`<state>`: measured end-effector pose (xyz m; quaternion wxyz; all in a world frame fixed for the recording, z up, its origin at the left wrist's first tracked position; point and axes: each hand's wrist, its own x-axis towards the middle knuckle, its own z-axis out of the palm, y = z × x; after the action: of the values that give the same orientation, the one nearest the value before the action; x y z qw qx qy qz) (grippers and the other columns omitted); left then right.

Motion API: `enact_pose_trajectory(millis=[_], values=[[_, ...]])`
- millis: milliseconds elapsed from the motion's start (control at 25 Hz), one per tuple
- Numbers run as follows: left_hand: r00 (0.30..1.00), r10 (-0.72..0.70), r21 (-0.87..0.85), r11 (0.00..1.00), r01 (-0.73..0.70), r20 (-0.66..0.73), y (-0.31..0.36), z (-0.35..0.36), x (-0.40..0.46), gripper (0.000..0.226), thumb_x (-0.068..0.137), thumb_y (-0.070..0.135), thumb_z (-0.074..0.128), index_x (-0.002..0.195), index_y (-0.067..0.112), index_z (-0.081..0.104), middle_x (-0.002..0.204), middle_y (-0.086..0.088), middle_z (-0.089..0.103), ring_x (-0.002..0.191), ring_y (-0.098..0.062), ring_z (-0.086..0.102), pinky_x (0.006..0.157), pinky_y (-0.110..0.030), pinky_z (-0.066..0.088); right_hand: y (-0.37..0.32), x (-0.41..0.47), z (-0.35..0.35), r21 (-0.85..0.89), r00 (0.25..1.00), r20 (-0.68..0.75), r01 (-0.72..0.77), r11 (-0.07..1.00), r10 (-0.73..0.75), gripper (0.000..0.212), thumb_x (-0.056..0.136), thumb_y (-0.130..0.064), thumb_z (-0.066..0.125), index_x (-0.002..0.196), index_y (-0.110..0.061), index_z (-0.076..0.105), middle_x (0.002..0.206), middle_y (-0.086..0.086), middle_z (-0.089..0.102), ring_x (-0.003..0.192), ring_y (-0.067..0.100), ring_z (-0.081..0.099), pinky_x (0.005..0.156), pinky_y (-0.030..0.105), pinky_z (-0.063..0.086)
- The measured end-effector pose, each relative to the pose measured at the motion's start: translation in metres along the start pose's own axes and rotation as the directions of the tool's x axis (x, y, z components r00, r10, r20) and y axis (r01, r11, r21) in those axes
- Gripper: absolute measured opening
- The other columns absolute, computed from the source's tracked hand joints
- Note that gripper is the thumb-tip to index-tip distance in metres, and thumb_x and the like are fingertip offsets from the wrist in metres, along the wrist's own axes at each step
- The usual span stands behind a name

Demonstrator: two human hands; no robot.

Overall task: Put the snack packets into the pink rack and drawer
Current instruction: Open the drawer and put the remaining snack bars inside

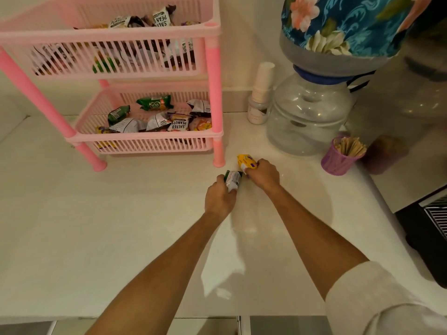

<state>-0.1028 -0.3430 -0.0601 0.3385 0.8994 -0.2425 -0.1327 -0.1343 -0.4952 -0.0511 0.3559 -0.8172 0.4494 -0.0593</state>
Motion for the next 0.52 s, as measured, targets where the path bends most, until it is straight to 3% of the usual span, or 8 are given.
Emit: enact_pose_trajectory(millis=[200,280,360,520], values=[[0.996,-0.076,-0.175,0.981,0.083,0.043,-0.006,0.000,-0.038,0.044,0.088,0.023,0.059,0.129,0.013,0.047,0.108,-0.014,0.068,0.091,-0.032,0.064,0.068,-0.033,0.047,0.026,-0.043,-0.020,0.241,0.997,0.066,-0.045,0.969,0.030,0.044,0.061,-0.045,0.069,0.091,-0.013,0.066,0.082,0.004,0.064,0.081,0.027,0.062,0.059,0.029,0.042],[0.995,-0.075,-0.223,0.971,0.088,0.065,-0.010,0.001,-0.062,0.045,0.087,0.023,0.060,0.129,0.016,0.047,0.105,-0.012,0.070,0.087,-0.031,0.065,0.070,-0.037,0.053,0.041,-0.068,-0.027,0.348,0.994,0.099,-0.075,0.934,0.043,0.038,0.060,-0.036,0.069,0.091,-0.013,0.068,0.087,0.011,0.068,0.087,0.031,0.065,0.072,0.040,0.052],[0.995,-0.055,-0.250,0.965,0.074,0.085,-0.014,0.003,-0.086,0.047,0.087,0.024,0.061,0.130,0.017,0.046,0.102,-0.010,0.070,0.084,-0.027,0.066,0.068,-0.035,0.054,0.056,-0.093,-0.033,0.426,0.989,0.139,-0.104,0.899,0.049,0.030,0.064,-0.025,0.071,0.092,-0.012,0.069,0.097,0.018,0.069,0.094,0.035,0.066,0.084,0.050,0.053],[0.994,0.033,-0.278,0.961,-0.002,0.107,-0.018,0.002,-0.133,0.042,0.085,0.024,0.062,0.125,0.020,0.049,0.099,-0.005,0.070,0.080,-0.019,0.065,0.063,-0.029,0.051,0.079,-0.157,-0.048,0.492,0.987,0.150,-0.120,0.862,0.052,0.018,0.068,-0.016,0.072,0.085,-0.021,0.069,0.097,0.016,0.070,0.095,0.033,0.067,0.087,0.052,0.054]])
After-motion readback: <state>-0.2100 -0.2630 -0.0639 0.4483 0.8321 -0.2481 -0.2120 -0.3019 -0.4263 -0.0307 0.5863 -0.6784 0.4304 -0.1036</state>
